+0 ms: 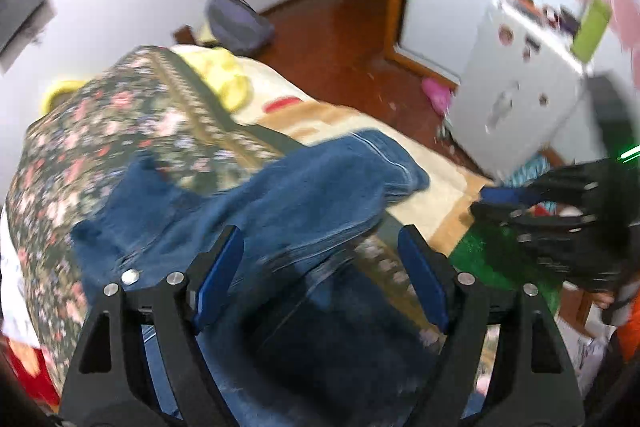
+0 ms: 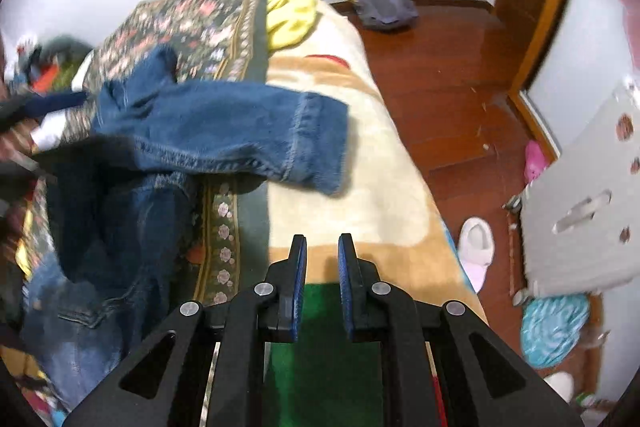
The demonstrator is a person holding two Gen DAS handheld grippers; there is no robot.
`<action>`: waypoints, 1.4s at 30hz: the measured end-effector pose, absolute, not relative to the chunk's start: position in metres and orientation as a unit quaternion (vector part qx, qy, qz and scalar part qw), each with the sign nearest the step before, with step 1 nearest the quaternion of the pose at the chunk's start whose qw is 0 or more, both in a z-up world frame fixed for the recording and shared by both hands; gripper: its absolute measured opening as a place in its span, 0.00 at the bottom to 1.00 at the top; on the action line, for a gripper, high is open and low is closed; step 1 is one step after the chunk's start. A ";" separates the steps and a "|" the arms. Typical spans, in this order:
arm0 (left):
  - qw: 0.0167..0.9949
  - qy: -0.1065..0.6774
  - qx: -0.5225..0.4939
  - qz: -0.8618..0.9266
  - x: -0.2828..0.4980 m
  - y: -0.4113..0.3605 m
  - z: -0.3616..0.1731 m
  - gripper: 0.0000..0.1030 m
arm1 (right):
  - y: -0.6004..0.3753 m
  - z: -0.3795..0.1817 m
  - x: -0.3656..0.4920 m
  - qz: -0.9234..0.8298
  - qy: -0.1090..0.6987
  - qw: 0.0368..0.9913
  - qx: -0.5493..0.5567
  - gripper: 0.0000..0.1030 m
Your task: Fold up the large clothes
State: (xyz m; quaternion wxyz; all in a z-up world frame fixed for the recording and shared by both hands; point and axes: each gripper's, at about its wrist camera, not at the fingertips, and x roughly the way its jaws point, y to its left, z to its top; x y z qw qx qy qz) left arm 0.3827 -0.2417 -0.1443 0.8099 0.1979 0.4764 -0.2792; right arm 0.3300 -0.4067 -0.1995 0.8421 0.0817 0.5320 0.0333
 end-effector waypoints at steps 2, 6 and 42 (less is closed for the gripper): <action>0.793 0.498 0.216 -0.277 0.387 -0.264 -0.165 0.77 | -0.418 -0.197 0.325 0.033 0.531 0.841 0.101 0.11; 0.774 0.523 0.258 -0.246 0.394 -0.293 -0.209 0.77 | -0.435 -0.197 0.313 0.029 0.531 0.838 0.121 0.11; 0.886 0.461 -0.009 -0.049 0.361 0.091 -0.137 0.07 | -0.238 -0.227 0.410 0.115 0.561 0.819 -0.034 0.11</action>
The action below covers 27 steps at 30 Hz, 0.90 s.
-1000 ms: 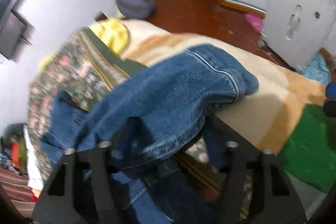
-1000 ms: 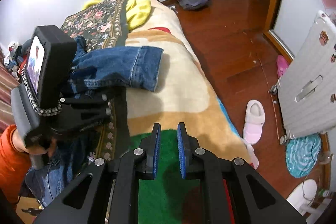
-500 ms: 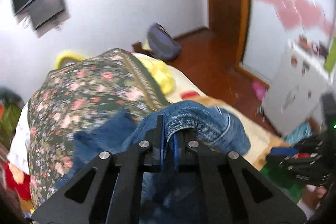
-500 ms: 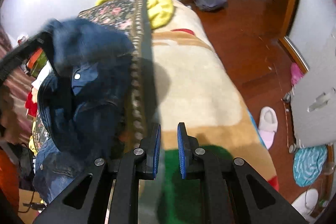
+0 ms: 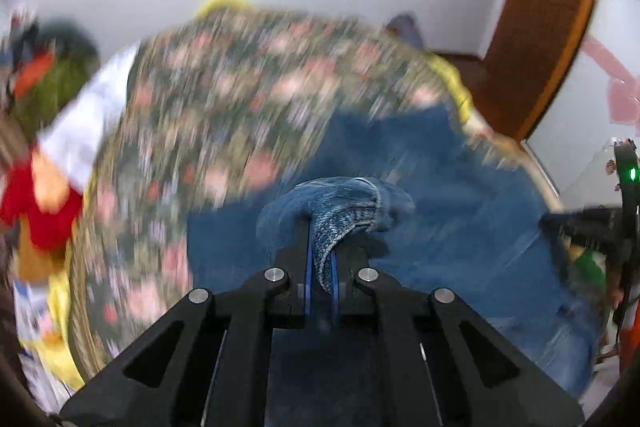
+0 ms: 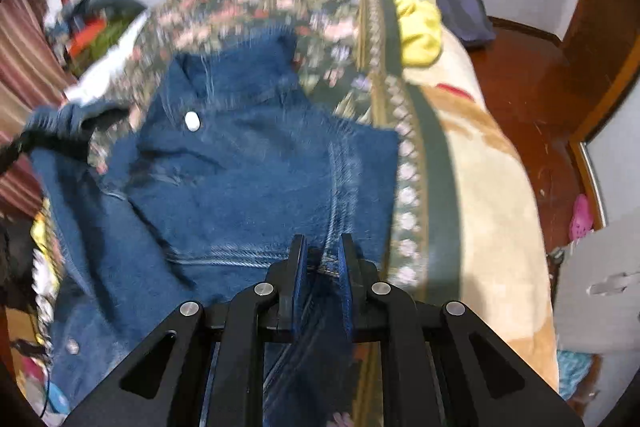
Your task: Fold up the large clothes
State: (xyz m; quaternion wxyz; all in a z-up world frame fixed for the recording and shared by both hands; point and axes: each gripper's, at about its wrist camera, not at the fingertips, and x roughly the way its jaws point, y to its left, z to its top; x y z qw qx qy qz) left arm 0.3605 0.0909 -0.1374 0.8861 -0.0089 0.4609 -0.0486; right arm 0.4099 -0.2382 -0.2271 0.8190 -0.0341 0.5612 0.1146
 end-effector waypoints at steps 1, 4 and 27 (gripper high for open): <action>0.873 0.484 -0.030 -0.048 0.353 0.109 -0.161 0.07 | -0.235 -0.233 0.410 0.108 0.563 0.818 -0.048 0.11; 0.842 0.531 -0.075 -0.057 0.336 0.138 -0.211 0.16 | -0.231 -0.241 0.405 0.099 0.547 0.828 -0.076 0.11; 0.822 0.533 -0.197 -0.030 0.297 0.218 -0.246 0.67 | -0.245 -0.193 0.372 0.077 0.512 0.850 -0.097 0.11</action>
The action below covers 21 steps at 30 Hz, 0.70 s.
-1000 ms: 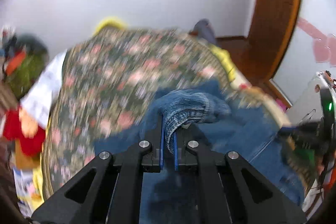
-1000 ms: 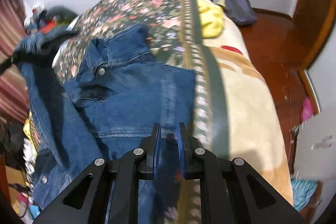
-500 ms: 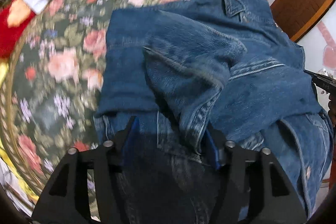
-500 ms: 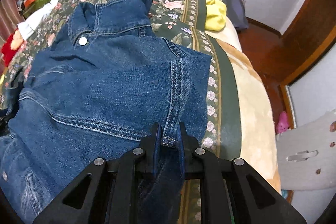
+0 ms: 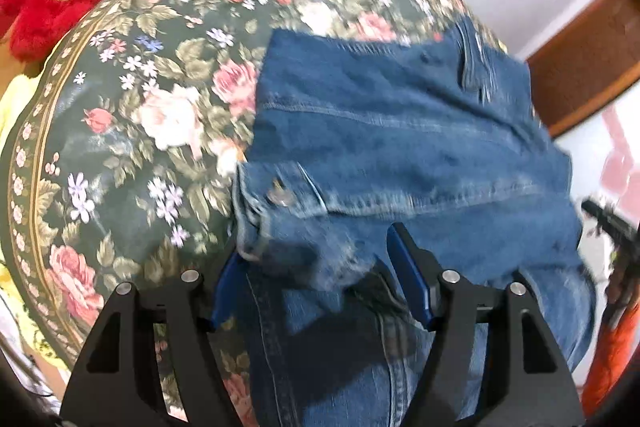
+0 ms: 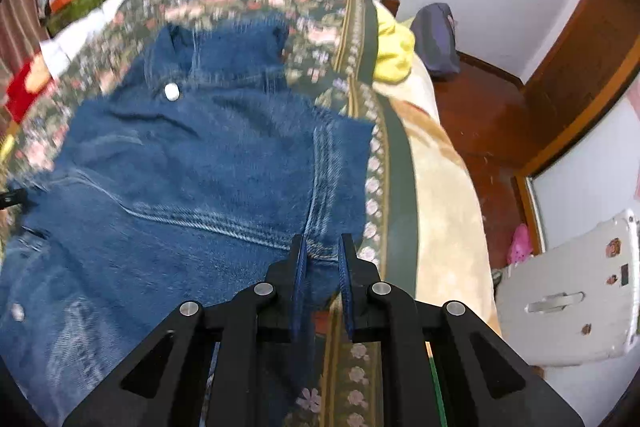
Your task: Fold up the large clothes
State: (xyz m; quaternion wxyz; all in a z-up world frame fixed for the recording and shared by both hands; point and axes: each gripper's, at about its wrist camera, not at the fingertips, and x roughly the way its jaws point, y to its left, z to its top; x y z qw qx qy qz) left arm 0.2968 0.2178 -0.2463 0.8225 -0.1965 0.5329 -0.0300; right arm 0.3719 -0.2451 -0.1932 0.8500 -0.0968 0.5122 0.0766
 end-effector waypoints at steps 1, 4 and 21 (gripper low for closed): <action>0.820 0.535 -0.203 -0.024 0.302 0.223 -0.251 0.67 | -0.250 -0.194 0.376 0.082 0.519 0.847 -0.083 0.11; 0.803 0.560 -0.201 -0.001 0.318 0.228 -0.271 0.67 | -0.252 -0.213 0.389 0.084 0.546 0.831 -0.067 0.11; 0.909 0.403 0.050 0.096 0.324 0.166 -0.182 0.45 | -0.246 -0.248 0.394 0.063 0.536 0.830 -0.142 0.11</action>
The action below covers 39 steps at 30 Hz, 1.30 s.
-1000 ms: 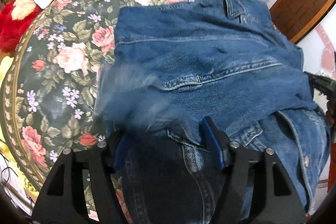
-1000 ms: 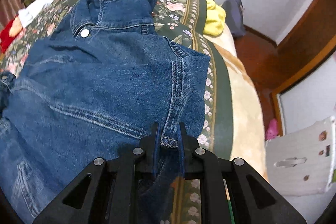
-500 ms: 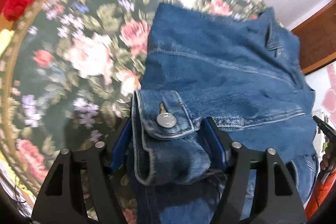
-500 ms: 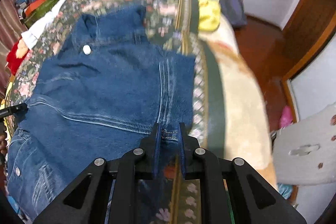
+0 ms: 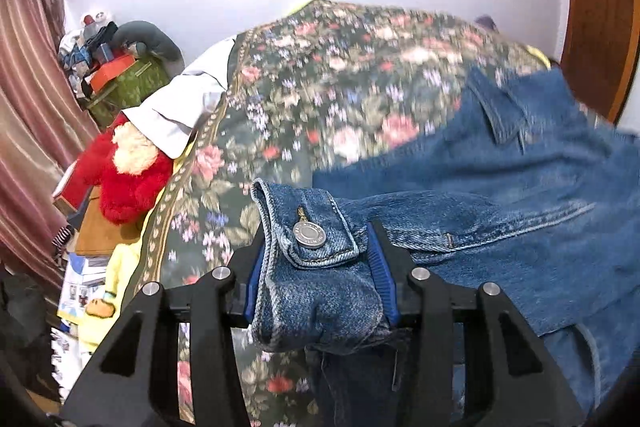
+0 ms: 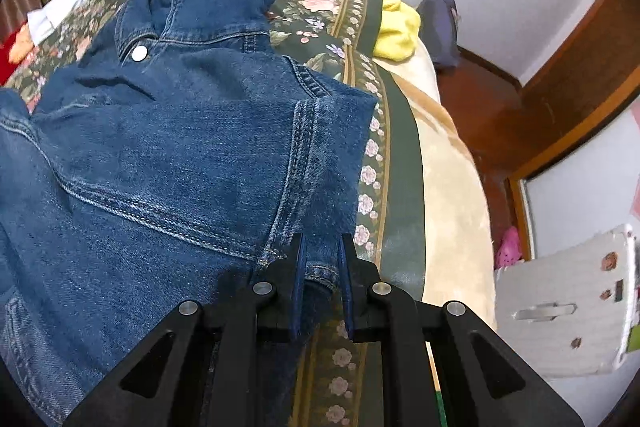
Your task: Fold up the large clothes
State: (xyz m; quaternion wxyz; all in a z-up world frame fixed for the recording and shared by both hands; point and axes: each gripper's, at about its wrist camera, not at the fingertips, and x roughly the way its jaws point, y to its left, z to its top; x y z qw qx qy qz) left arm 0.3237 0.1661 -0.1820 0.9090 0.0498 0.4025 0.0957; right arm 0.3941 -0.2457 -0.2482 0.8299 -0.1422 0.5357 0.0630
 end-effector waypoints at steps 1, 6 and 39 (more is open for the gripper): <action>0.908 0.406 0.044 0.093 0.332 0.172 -0.184 0.45 | -0.248 -0.248 0.396 0.065 0.539 0.829 -0.136 0.11; 0.873 0.483 0.010 0.072 0.349 0.183 -0.233 0.47 | -0.259 -0.244 0.396 0.056 0.539 0.831 -0.126 0.39; 0.831 0.556 -0.018 0.025 0.489 0.210 -0.303 0.56 | -0.252 -0.255 0.473 0.116 0.549 0.825 0.064 0.38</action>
